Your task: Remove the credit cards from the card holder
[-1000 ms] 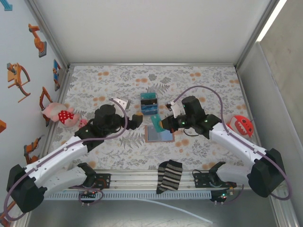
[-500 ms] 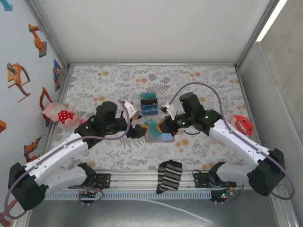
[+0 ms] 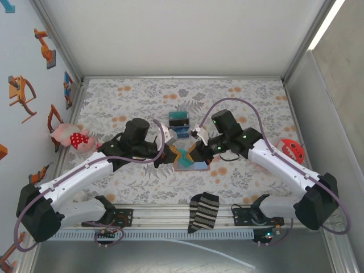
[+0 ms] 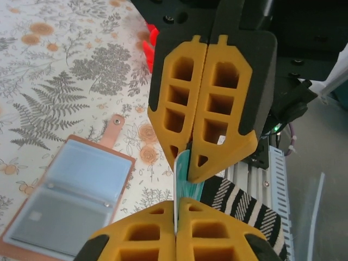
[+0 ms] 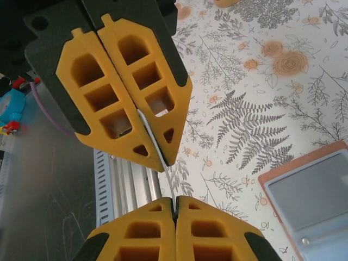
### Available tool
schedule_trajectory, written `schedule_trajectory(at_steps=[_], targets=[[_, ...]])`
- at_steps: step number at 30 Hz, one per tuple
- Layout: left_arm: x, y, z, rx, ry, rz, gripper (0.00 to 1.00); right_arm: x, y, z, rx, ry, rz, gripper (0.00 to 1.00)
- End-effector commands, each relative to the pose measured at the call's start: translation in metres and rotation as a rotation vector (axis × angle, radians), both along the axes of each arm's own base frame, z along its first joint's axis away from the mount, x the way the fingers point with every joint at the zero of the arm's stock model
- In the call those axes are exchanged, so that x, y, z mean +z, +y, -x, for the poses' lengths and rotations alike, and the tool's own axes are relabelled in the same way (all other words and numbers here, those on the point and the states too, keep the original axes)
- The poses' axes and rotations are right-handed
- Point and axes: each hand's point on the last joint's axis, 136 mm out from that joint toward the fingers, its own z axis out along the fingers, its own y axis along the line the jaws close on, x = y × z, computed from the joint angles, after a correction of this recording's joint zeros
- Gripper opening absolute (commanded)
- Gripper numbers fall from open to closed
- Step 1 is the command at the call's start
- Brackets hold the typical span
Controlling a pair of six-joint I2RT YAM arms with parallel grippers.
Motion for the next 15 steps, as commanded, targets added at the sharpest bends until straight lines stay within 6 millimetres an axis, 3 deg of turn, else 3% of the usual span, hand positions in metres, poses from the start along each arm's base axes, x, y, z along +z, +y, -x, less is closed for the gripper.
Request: schedule_trajectory(at_steps=[1,5,8,15], targets=[[0.012,-0.001,0.001,-0.015,-0.029,0.027,0.00,0.013,0.002,0.000,0.015,-0.038,-0.014,0.14],[0.015,0.003,-0.001,0.019,-0.048,0.038,0.00,0.013,-0.004,-0.009,-0.067,-0.091,-0.005,0.45],[0.019,0.009,-0.007,0.084,-0.075,0.064,0.00,0.016,-0.011,-0.020,-0.164,-0.137,-0.007,0.52],[0.046,0.036,-0.030,0.360,-0.185,0.222,0.00,0.028,-0.029,-0.042,-0.420,-0.188,-0.095,0.57]])
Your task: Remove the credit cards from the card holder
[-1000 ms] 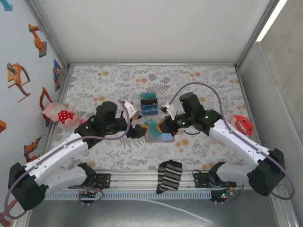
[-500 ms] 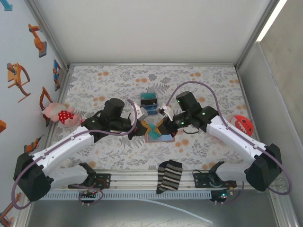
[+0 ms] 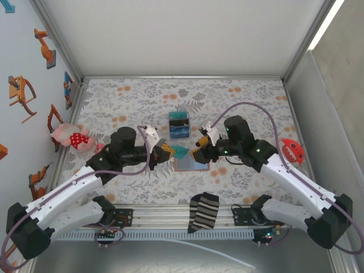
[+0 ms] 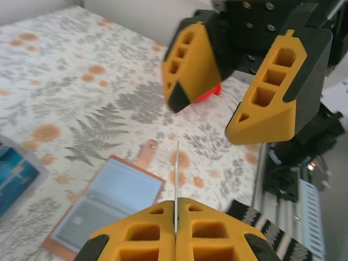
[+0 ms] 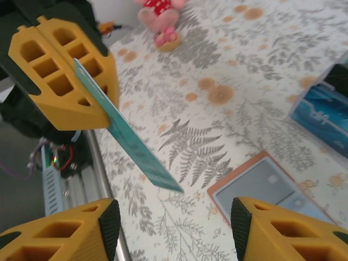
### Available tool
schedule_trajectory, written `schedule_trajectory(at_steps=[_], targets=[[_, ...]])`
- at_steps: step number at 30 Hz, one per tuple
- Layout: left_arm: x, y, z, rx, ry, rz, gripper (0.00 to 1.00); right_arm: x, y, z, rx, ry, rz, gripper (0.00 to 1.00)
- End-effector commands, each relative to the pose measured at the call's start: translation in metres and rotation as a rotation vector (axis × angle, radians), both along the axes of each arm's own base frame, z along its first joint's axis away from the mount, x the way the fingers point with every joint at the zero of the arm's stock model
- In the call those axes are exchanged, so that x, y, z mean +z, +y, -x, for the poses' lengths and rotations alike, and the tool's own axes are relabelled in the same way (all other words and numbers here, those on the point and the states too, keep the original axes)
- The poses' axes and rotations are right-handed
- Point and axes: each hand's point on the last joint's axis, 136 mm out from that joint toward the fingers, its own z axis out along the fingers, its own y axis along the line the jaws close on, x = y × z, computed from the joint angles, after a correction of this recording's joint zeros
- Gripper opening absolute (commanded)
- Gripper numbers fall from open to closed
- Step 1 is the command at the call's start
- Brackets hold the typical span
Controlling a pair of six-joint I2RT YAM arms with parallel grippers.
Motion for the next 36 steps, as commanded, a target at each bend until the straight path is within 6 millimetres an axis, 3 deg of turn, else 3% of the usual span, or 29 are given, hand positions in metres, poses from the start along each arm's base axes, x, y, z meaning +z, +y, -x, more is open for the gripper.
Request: schedule_trajectory(at_steps=[1,6,11,24,29,36], targets=[[0.028,0.016,-0.023,0.196,-0.065,0.138,0.00,0.014,-0.003,-0.020,-0.151,-0.021,-0.098,0.57],[0.049,0.037,-0.029,0.330,-0.071,0.297,0.00,0.035,0.006,-0.013,-0.128,0.000,-0.295,0.56],[0.059,0.043,-0.025,0.353,-0.013,0.392,0.00,0.050,0.015,-0.015,-0.109,0.013,-0.423,0.56],[0.081,0.023,-0.011,0.204,0.057,0.541,0.00,0.082,0.049,-0.009,0.107,0.060,-0.584,0.50],[0.081,0.020,-0.014,0.201,0.068,0.550,0.00,0.084,0.052,-0.006,0.141,0.060,-0.585,0.40],[0.080,0.015,-0.015,0.186,0.083,0.560,0.00,0.087,0.053,0.002,0.176,0.063,-0.590,0.18]])
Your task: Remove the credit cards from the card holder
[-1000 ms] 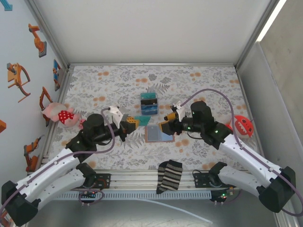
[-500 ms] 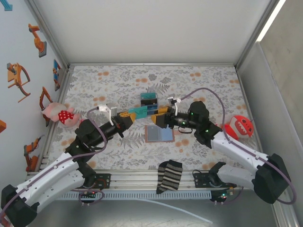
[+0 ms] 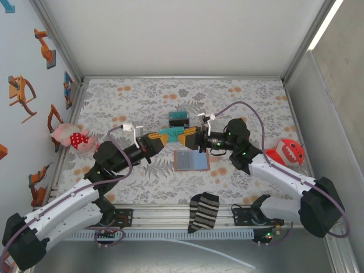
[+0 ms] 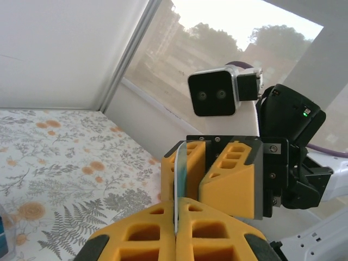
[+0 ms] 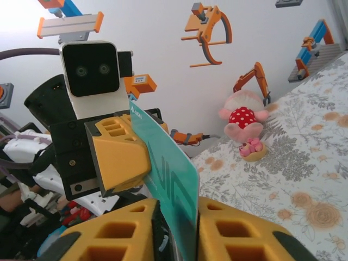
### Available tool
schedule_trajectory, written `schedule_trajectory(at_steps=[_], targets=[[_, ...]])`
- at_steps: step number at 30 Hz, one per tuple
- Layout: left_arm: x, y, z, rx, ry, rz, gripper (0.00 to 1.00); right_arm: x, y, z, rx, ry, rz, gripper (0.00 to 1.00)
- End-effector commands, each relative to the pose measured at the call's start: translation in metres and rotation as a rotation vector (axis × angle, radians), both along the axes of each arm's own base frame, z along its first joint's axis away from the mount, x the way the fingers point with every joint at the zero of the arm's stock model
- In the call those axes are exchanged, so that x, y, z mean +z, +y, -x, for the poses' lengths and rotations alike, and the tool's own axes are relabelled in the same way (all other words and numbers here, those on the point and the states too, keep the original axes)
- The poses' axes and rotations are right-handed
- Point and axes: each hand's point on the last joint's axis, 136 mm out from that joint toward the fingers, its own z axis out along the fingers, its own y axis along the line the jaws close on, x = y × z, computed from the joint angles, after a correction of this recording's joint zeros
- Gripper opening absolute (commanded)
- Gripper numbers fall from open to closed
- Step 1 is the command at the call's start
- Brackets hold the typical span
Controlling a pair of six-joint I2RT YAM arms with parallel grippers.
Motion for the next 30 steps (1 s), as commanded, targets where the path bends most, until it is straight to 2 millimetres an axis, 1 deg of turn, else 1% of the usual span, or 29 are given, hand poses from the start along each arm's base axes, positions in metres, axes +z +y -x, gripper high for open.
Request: schedule_trajectory(at_steps=[1,4,6,7,9,12,13,17,18,21,30], targets=[[0.011,0.000,0.002,-0.017,-0.019,0.042,0.00,0.024,0.002,0.013,0.062,-0.063,-0.053,0.16],[0.010,0.000,0.002,-0.012,-0.017,0.040,0.06,0.025,0.002,0.017,0.075,-0.069,-0.052,0.10],[0.008,0.002,0.001,-0.004,-0.019,0.027,0.15,0.023,0.000,0.016,0.062,-0.066,-0.035,0.06],[0.008,0.003,0.001,0.003,-0.020,0.017,0.22,0.020,0.000,0.015,0.053,-0.066,-0.021,0.04],[0.006,0.007,-0.001,0.034,-0.023,-0.017,0.43,0.017,-0.002,0.015,0.037,-0.071,0.008,0.02],[0.006,0.014,-0.003,0.079,-0.043,-0.089,0.62,0.011,-0.005,0.016,0.022,-0.069,0.047,0.01],[0.005,0.016,-0.004,0.092,-0.049,-0.131,0.69,0.011,-0.007,0.017,0.018,-0.080,0.058,0.01],[0.007,0.027,-0.008,0.142,-0.054,-0.312,0.94,0.001,-0.013,0.020,0.004,-0.089,0.131,0.00],[0.007,0.029,-0.009,0.147,-0.044,-0.348,0.98,0.000,-0.015,0.021,0.001,-0.092,0.145,0.00],[0.007,0.029,-0.010,0.137,-0.025,-0.448,0.97,-0.006,-0.018,0.023,-0.001,-0.095,0.193,0.00],[0.007,0.007,-0.009,-0.009,-0.045,-0.601,0.97,-0.022,-0.027,0.029,0.015,-0.115,0.311,0.00]])
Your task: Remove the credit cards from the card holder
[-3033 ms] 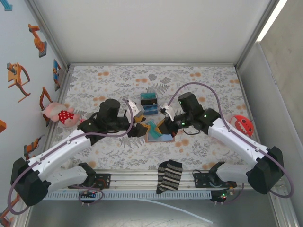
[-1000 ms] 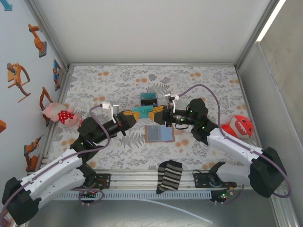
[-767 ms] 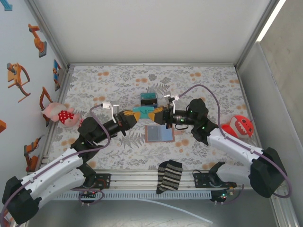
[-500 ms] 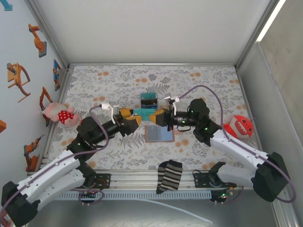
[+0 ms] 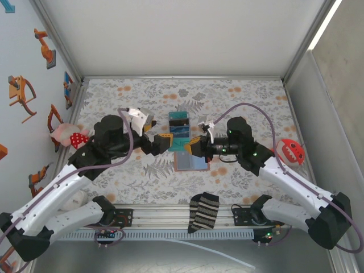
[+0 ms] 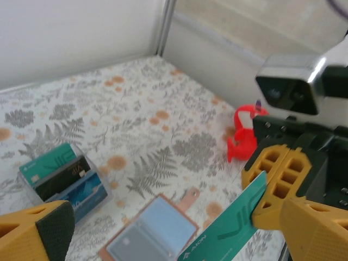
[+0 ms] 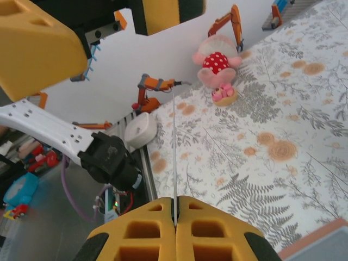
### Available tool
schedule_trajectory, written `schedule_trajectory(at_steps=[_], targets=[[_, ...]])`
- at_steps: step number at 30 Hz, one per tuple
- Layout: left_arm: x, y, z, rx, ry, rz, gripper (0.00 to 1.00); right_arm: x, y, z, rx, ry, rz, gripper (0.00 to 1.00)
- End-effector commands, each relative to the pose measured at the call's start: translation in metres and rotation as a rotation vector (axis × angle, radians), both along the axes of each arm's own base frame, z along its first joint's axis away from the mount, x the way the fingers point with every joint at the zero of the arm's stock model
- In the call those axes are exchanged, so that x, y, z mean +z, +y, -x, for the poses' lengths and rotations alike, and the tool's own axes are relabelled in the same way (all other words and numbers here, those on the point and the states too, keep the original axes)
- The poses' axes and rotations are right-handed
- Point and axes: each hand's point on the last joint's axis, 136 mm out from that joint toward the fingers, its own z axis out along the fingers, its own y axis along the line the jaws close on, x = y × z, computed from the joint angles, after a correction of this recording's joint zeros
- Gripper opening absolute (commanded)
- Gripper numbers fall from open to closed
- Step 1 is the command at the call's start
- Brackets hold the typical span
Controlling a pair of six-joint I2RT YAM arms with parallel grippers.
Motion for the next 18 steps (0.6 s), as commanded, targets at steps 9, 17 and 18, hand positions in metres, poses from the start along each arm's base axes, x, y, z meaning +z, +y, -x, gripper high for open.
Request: schedule_trajectory(at_steps=[9,17,18], targets=[[-0.018,-0.024,0.039,-0.384,-0.024,-0.175,0.81,-0.002,-0.005,0.015,0.076,-0.051,0.054,0.00],[-0.037,-0.031,0.044,-0.509,-0.036,-0.261,0.56,0.001,-0.003,0.026,0.145,-0.053,0.031,0.00],[-0.040,-0.032,0.046,-0.539,-0.028,-0.267,0.55,0.001,-0.003,0.027,0.150,-0.053,0.030,0.00]])
